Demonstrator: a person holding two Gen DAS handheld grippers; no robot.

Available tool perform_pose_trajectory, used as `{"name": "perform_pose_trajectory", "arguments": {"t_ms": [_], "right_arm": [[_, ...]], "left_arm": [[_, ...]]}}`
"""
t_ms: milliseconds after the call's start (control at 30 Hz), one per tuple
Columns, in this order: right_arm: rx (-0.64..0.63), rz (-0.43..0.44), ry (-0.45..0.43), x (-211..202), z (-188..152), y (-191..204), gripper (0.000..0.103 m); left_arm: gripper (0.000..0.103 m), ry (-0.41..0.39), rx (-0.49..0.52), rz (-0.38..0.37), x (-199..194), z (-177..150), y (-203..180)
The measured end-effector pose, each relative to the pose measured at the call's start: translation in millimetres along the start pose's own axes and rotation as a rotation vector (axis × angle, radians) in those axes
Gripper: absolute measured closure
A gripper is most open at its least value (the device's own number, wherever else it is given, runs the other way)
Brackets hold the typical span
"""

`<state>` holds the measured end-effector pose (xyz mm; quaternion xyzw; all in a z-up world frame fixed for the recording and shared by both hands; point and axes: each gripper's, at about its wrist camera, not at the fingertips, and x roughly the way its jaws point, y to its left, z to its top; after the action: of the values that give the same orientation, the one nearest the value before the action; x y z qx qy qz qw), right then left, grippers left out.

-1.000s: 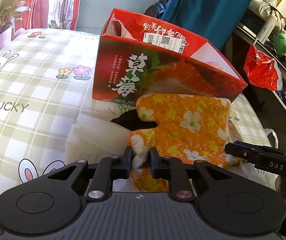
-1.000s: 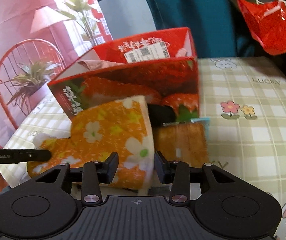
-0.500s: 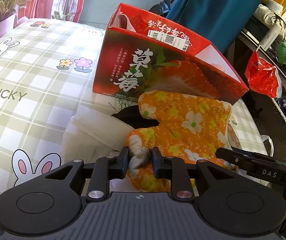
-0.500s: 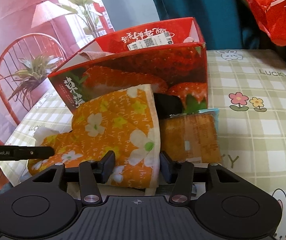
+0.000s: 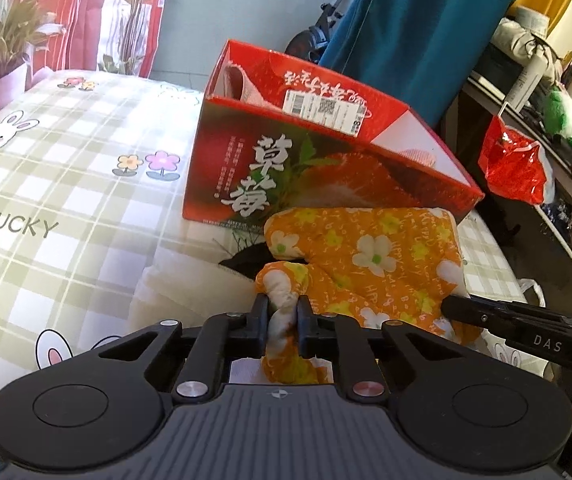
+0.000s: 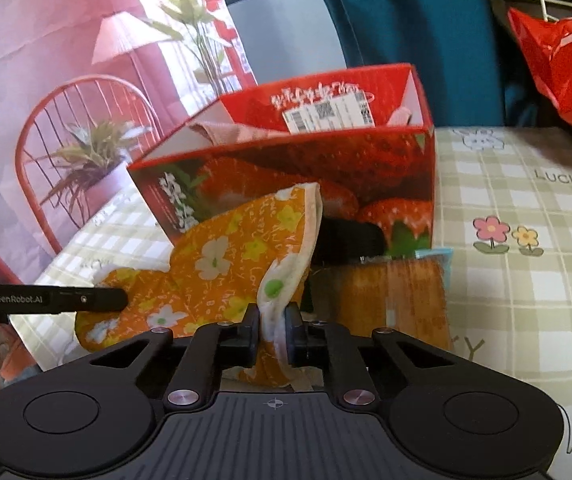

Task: Organize soft objects
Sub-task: 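Close the right tool on the orange cloth and lift it toward the box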

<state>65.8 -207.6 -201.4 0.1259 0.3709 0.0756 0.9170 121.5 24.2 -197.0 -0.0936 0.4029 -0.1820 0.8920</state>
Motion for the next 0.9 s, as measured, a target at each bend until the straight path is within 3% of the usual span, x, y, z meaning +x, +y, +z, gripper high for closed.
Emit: {"name": "perform_pose_trajectory", "arguments": {"t_ms": [400,900], "right_arm": [[-0.021,0.04,-0.06,-14,3,8,0.092],[-0.073,0.041,-0.201,-34,23,21,0.092]], "left_arm": [[0.09,-0.046,0.005,-0.014,-12,4,1],[0.09,-0.22,0.117,-0.017,-47,42,-18]]}}
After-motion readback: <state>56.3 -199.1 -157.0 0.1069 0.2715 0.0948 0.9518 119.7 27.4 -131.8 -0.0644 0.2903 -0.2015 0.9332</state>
